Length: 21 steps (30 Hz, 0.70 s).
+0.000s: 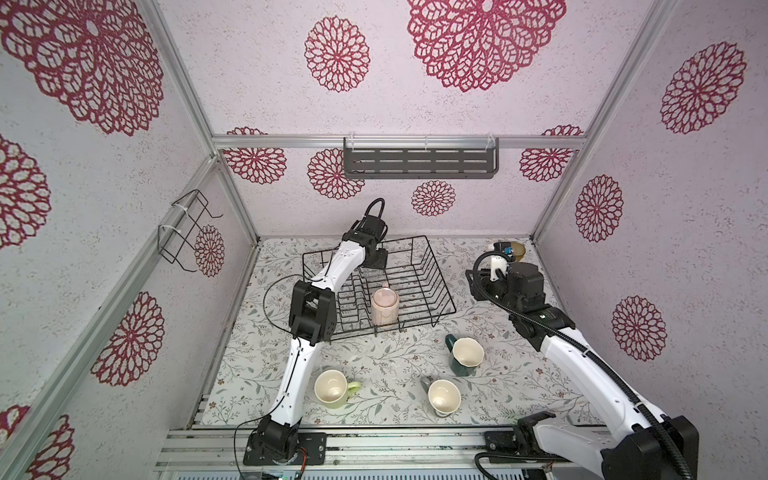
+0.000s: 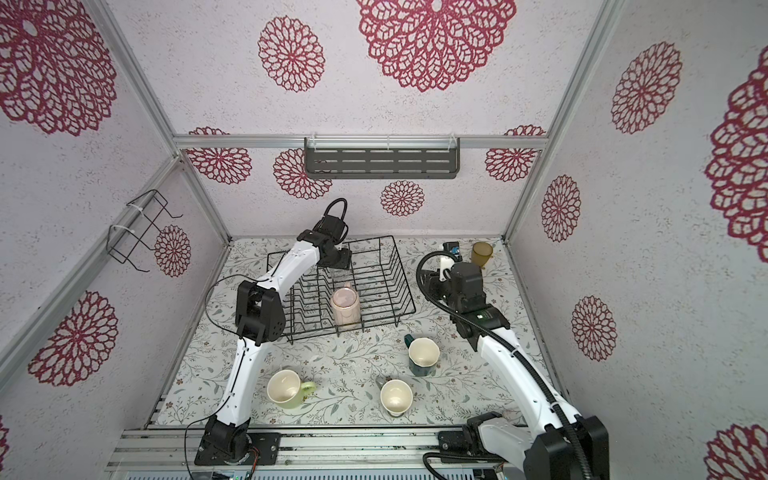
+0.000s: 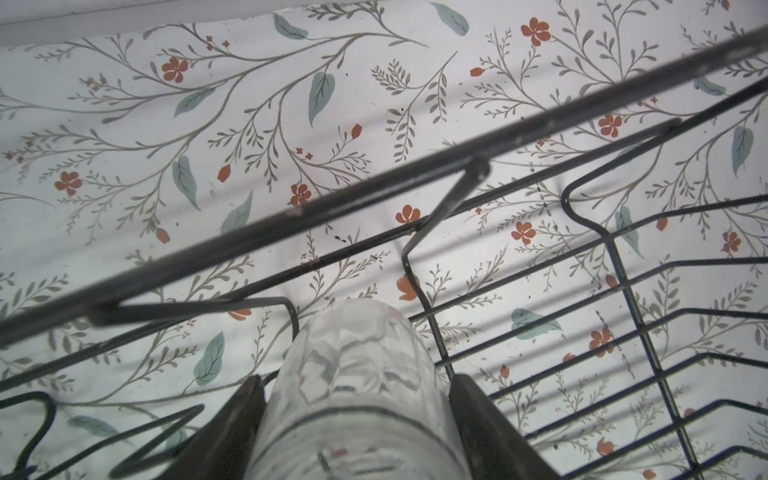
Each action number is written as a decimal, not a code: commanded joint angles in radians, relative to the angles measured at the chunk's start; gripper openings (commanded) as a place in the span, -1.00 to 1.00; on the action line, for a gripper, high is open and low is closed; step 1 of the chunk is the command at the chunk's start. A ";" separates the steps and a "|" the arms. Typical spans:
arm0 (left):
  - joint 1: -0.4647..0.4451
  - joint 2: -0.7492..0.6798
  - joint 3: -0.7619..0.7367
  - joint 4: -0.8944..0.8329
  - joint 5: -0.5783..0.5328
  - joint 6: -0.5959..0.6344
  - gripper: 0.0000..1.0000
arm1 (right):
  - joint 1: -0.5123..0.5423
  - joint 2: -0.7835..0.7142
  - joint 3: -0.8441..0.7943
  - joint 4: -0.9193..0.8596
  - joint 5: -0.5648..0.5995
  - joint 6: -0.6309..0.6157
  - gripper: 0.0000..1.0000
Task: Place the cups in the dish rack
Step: 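Open the left gripper to release the glass cup upright in the rack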
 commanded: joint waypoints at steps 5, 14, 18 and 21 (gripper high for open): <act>0.001 -0.014 0.031 0.017 0.027 -0.011 0.37 | -0.003 -0.026 0.004 0.016 0.018 -0.022 -0.01; 0.003 -0.012 0.044 0.004 0.039 -0.007 0.50 | -0.003 -0.030 0.003 0.015 0.024 -0.020 0.05; 0.002 -0.014 0.050 -0.007 0.030 -0.002 0.53 | -0.002 -0.039 -0.004 0.018 0.033 -0.020 0.06; 0.001 -0.018 0.049 -0.011 0.031 0.000 0.54 | -0.003 -0.037 -0.003 0.017 0.030 -0.020 0.06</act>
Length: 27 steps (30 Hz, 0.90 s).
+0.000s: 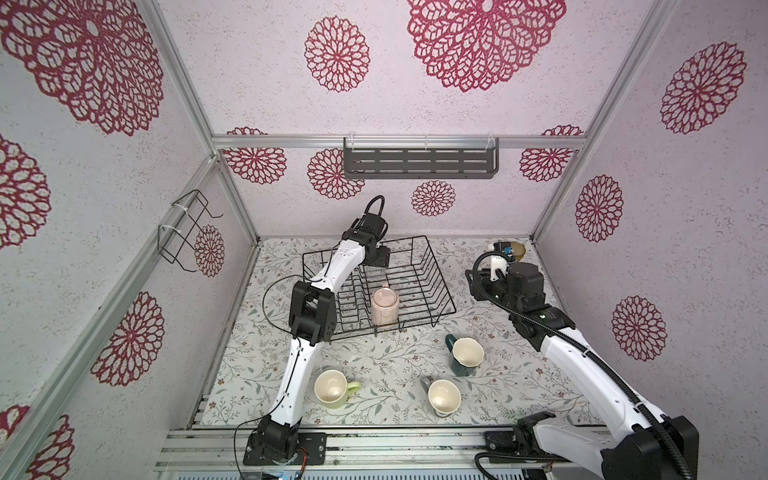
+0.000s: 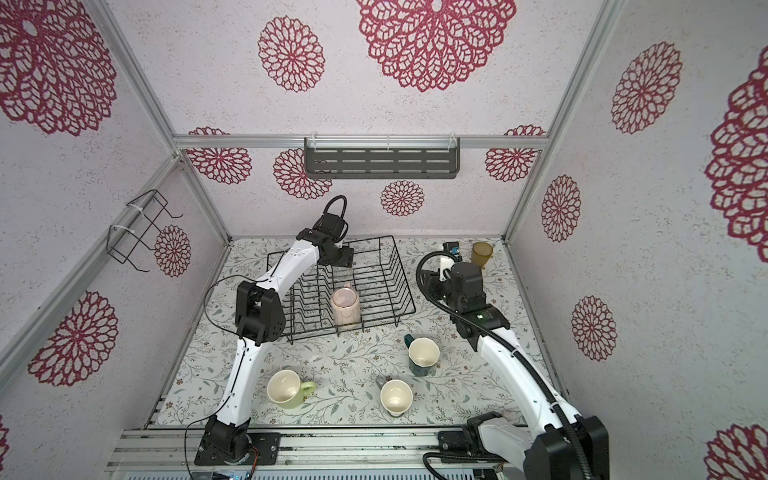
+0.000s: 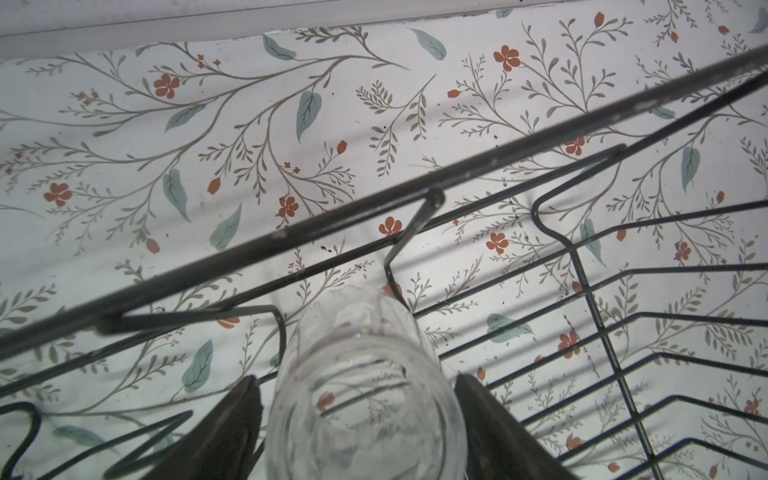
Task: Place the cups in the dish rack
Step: 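Open the left gripper to release the glass cup upright in the rack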
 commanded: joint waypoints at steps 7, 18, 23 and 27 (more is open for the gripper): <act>0.002 -0.038 0.015 -0.030 0.005 0.023 0.32 | -0.002 -0.043 -0.004 0.020 0.019 -0.011 0.06; -0.002 -0.084 -0.054 -0.028 0.001 0.018 0.30 | -0.003 -0.049 -0.006 0.020 0.019 -0.010 0.06; -0.005 -0.097 -0.084 0.000 0.020 0.014 0.34 | -0.002 -0.042 -0.001 0.016 0.008 -0.004 0.06; -0.006 -0.085 -0.087 0.005 0.017 0.013 0.35 | -0.003 -0.039 0.005 0.010 0.009 -0.005 0.06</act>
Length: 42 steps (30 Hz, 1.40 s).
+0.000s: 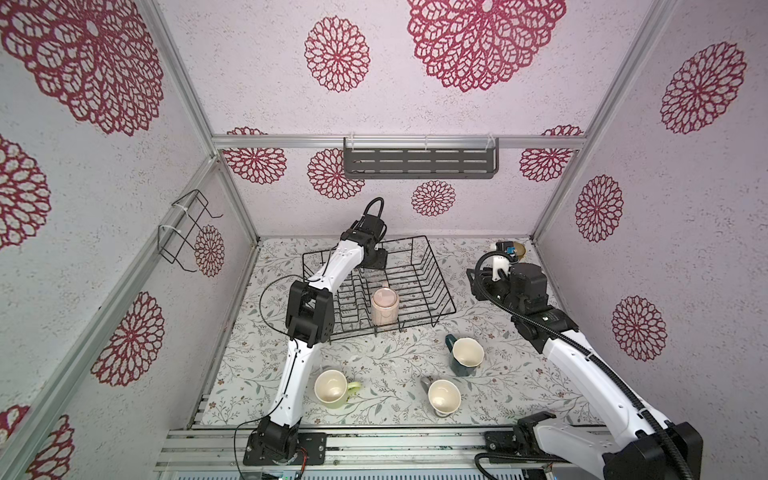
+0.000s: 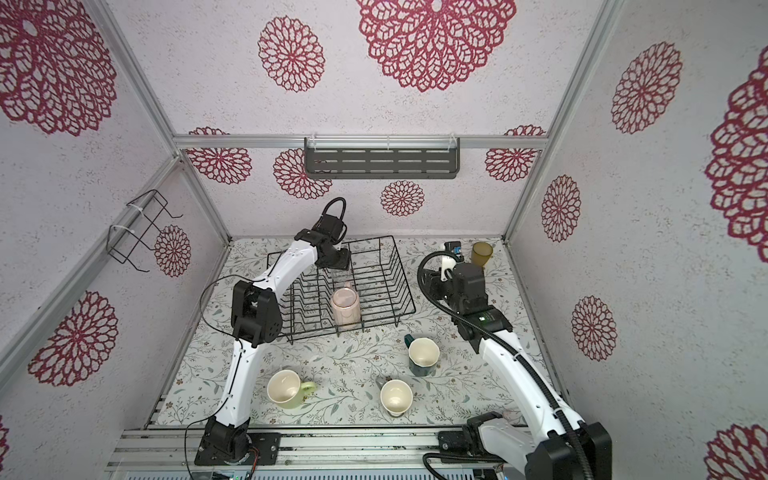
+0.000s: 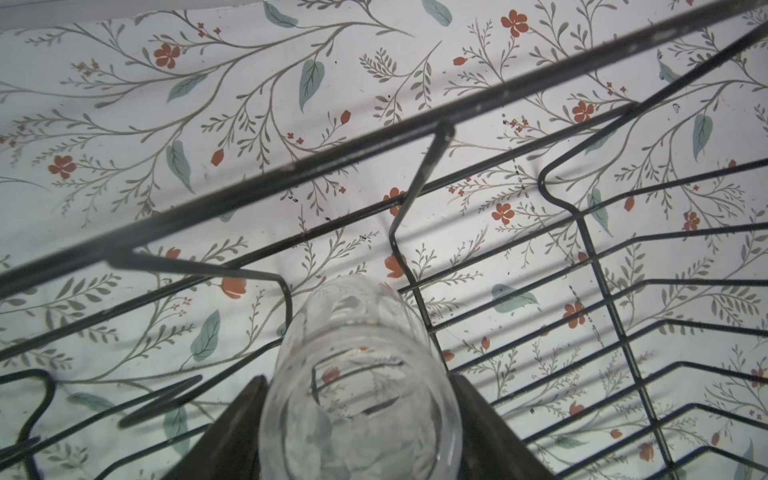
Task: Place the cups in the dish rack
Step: 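Open the left gripper to release the glass cup upright in the rack, then move the left gripper to the pale green mug while right moves over the rack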
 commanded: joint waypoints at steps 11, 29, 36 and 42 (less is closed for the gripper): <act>-0.006 -0.030 -0.008 0.034 0.033 -0.009 0.43 | -0.003 -0.025 -0.009 0.011 0.020 -0.007 0.07; -0.009 -0.088 -0.032 0.029 0.006 -0.010 0.61 | -0.002 -0.039 -0.009 -0.001 0.046 0.016 0.66; -0.023 -0.190 -0.036 -0.005 -0.042 -0.009 0.62 | -0.005 -0.106 -0.036 0.016 0.321 0.110 0.98; -0.047 -0.348 -0.147 -0.019 -0.062 -0.041 0.63 | -0.006 -0.233 -0.170 0.195 0.187 0.125 0.98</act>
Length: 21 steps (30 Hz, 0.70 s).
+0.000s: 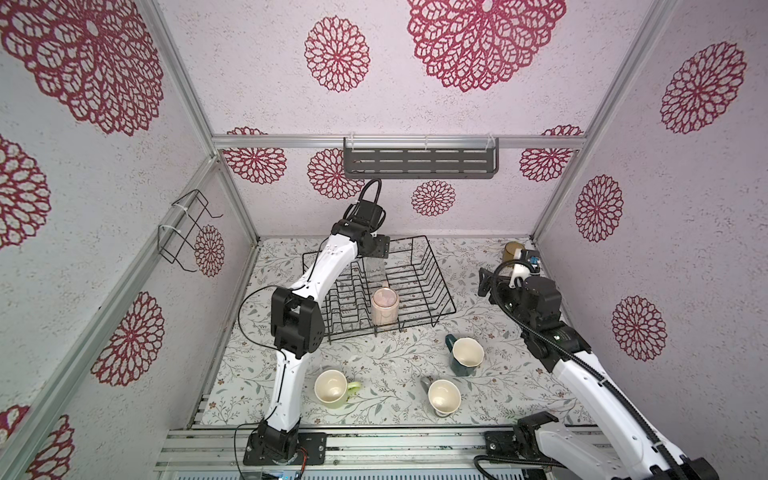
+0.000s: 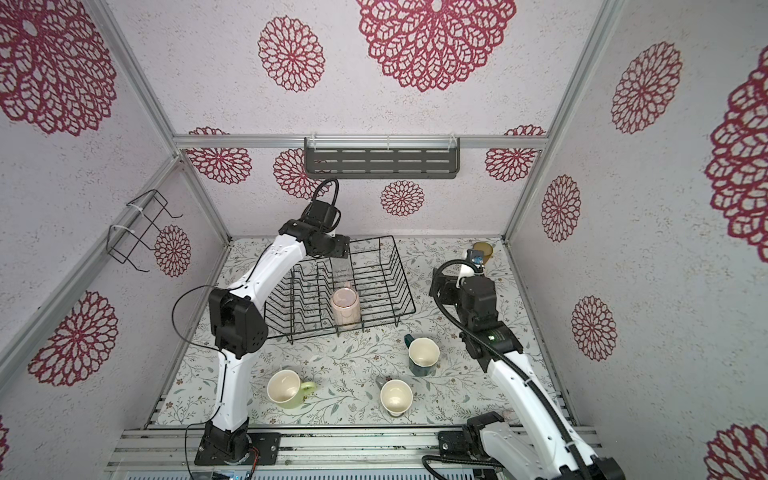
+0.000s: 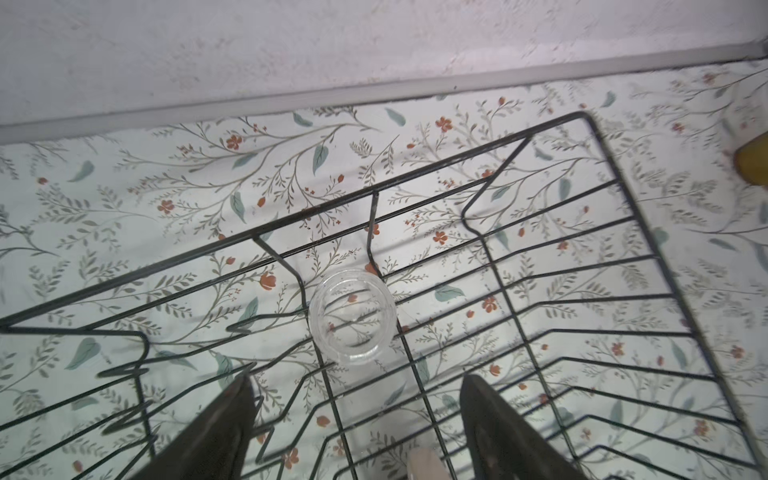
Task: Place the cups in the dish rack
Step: 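Move the left gripper to the pale green mug while right moves over the rack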
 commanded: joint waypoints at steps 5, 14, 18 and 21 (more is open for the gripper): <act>-0.030 -0.334 -0.348 0.067 -0.020 -0.032 0.63 | 0.005 0.043 -0.025 0.151 -0.329 0.033 0.98; -0.003 -0.727 -0.826 0.046 0.001 -0.139 0.67 | 0.275 0.212 0.066 0.196 -0.317 -0.008 0.96; -0.005 -0.838 -0.934 -0.076 0.029 -0.207 0.63 | 0.333 0.255 0.067 0.236 -0.244 -0.106 0.98; -0.006 -0.921 -1.010 -0.145 0.123 -0.237 0.61 | 0.333 0.276 0.067 0.237 -0.192 -0.116 0.98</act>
